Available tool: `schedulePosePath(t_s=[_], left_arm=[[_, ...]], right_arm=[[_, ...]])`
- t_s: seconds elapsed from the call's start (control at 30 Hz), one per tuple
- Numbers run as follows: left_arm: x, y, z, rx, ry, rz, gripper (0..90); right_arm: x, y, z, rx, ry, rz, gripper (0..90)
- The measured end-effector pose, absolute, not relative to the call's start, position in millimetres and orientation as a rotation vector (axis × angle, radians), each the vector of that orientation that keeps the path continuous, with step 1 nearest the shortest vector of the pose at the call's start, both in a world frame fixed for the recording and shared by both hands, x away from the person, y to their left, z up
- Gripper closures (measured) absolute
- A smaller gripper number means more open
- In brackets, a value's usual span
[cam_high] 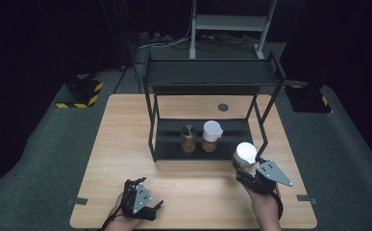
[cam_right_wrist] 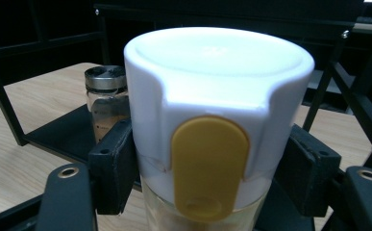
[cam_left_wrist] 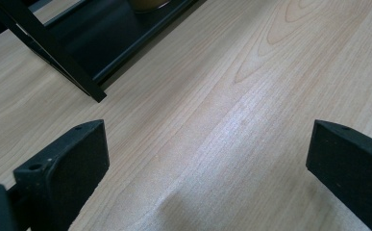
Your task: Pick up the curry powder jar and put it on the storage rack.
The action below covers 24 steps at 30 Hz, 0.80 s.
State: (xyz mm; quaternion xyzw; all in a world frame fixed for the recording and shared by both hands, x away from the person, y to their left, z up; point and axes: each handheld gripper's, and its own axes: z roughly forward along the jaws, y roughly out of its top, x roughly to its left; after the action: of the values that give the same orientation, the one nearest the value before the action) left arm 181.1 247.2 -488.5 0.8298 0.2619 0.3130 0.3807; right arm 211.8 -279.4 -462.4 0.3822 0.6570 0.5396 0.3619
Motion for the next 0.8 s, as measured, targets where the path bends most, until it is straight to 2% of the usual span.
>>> schedulePosePath(t_s=[0.8], left_arm=[[181.4, 249.0, -488.9, 2.113, 0.661, 0.791, 1.5]], right_arm=[[255.4, -267.0, -455.9, 1.034, 1.663, 1.383, 30.7]])
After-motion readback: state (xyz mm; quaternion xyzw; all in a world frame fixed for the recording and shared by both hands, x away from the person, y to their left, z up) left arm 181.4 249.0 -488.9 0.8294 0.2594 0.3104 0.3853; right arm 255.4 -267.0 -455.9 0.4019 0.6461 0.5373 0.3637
